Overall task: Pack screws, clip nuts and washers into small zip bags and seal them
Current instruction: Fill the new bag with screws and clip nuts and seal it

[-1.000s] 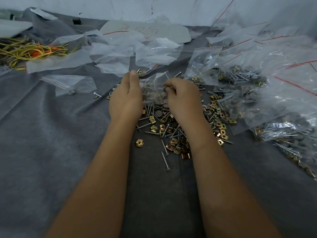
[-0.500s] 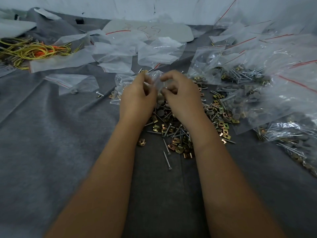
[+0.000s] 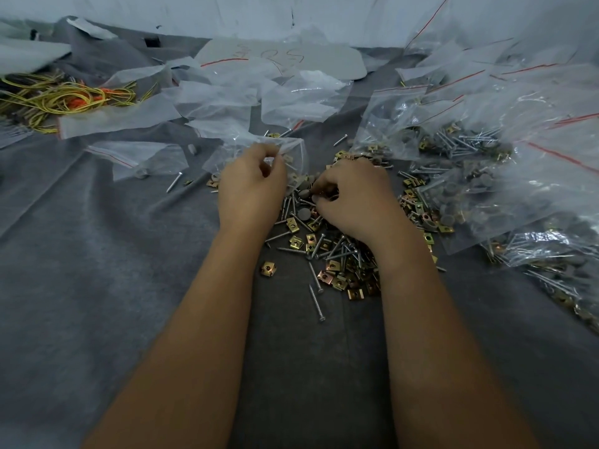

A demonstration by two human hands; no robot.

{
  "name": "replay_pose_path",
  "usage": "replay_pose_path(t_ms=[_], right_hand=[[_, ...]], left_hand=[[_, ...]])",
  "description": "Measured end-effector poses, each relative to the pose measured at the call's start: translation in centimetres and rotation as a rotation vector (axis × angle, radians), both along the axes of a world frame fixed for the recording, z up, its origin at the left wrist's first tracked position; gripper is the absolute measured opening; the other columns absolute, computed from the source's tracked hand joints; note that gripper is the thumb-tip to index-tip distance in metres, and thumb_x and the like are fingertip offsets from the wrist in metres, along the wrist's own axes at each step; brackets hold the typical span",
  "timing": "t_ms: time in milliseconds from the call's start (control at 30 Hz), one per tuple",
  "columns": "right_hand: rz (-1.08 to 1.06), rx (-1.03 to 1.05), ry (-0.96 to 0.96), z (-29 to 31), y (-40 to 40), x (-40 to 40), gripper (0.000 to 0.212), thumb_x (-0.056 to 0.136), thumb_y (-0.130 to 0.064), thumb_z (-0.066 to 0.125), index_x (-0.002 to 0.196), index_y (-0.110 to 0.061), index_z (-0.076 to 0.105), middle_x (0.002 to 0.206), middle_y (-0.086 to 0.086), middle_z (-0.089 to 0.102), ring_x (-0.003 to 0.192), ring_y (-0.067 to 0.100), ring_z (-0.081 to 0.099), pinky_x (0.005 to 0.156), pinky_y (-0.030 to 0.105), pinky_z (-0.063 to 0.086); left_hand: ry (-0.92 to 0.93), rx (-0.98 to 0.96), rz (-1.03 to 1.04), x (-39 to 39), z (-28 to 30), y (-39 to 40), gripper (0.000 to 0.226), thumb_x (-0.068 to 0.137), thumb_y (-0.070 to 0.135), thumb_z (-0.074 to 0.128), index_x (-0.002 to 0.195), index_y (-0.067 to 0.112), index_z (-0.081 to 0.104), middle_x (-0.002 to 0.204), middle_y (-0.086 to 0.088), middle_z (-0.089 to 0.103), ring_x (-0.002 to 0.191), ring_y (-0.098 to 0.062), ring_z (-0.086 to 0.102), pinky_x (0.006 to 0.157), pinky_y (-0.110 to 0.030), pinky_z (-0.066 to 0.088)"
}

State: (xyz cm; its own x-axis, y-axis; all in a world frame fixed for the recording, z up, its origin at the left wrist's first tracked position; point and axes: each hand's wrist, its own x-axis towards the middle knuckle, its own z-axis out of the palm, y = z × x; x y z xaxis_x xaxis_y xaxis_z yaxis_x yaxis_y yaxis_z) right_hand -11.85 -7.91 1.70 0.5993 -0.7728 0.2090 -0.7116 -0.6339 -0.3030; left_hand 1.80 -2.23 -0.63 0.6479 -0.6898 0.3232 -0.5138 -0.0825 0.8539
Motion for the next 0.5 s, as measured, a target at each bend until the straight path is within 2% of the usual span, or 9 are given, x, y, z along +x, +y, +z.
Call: replay_pose_path(t_ms=[67,167,233,333,400,500], right_hand=[[-0.005,0.006,-0.026,0.0,0.0,0.1,0.013,0.086,-0.029,0.064,0.097,-0.030,0.071,0.104,-0.003,0.065,0.109,0.023,0.052,0.094,0.041,0.042],[-0.003,-0.035,-0.070,-0.1,0.1,0.1,0.006,0.085,-0.024,0.067,0.090,-0.028,0.069,0.098,-0.004,0.065,0.106,0.022,0.052,0.090,0.039,0.043],[-0.016,-0.007,-0.217,-0.2,0.1,0.0,0.005,0.086,-0.019,0.067,0.087,-0.024,0.069,0.088,-0.007,0.066,0.095,0.018,0.058,0.086,0.039,0.048],[-0.067,0.062,-0.500,-0.4,0.1,0.4,0.007,0.086,-0.017,0.069,0.089,-0.023,0.067,0.076,-0.016,0.059,0.074,0.001,0.057,0.071,0.021,0.049],[-0.065,0.051,-0.632,-0.4,0.3,0.8,0.011,0.085,-0.016,0.070,0.088,-0.025,0.065,0.075,-0.018,0.057,0.071,-0.003,0.056,0.063,0.010,0.044],[-0.018,0.033,-0.714,-0.5,0.7,1.5,0.014,0.083,-0.015,0.072,0.085,-0.025,0.063,0.075,-0.018,0.058,0.071,-0.004,0.056,0.062,0.009,0.045]], left_hand=[[0.017,-0.001,-0.004,0.0,0.0,0.0,0.019,0.095,0.031,0.053,0.105,0.031,0.070,0.069,0.005,0.065,0.063,-0.010,0.063,0.061,-0.036,0.054],[-0.005,0.005,0.021,0.3,-0.2,-0.2,0.024,0.096,0.029,0.052,0.111,0.028,0.072,0.068,0.009,0.063,0.059,-0.005,0.059,0.059,-0.031,0.050],[-0.014,-0.004,0.026,0.4,-0.2,-0.2,0.026,0.096,0.028,0.053,0.114,0.025,0.072,0.068,0.009,0.064,0.058,-0.005,0.057,0.060,-0.030,0.050],[0.001,-0.012,0.001,0.3,-0.2,-0.4,0.024,0.096,0.028,0.054,0.111,0.025,0.073,0.066,0.006,0.065,0.055,-0.011,0.058,0.054,-0.032,0.049],[-0.011,-0.008,-0.010,0.1,-0.4,-0.5,0.022,0.095,0.027,0.055,0.106,0.025,0.074,0.060,0.007,0.061,0.050,-0.005,0.054,0.048,-0.026,0.045],[0.000,-0.018,-0.043,0.0,-0.4,-0.6,0.020,0.095,0.021,0.056,0.101,0.021,0.074,0.055,0.008,0.056,0.047,0.000,0.048,0.044,-0.016,0.037]])
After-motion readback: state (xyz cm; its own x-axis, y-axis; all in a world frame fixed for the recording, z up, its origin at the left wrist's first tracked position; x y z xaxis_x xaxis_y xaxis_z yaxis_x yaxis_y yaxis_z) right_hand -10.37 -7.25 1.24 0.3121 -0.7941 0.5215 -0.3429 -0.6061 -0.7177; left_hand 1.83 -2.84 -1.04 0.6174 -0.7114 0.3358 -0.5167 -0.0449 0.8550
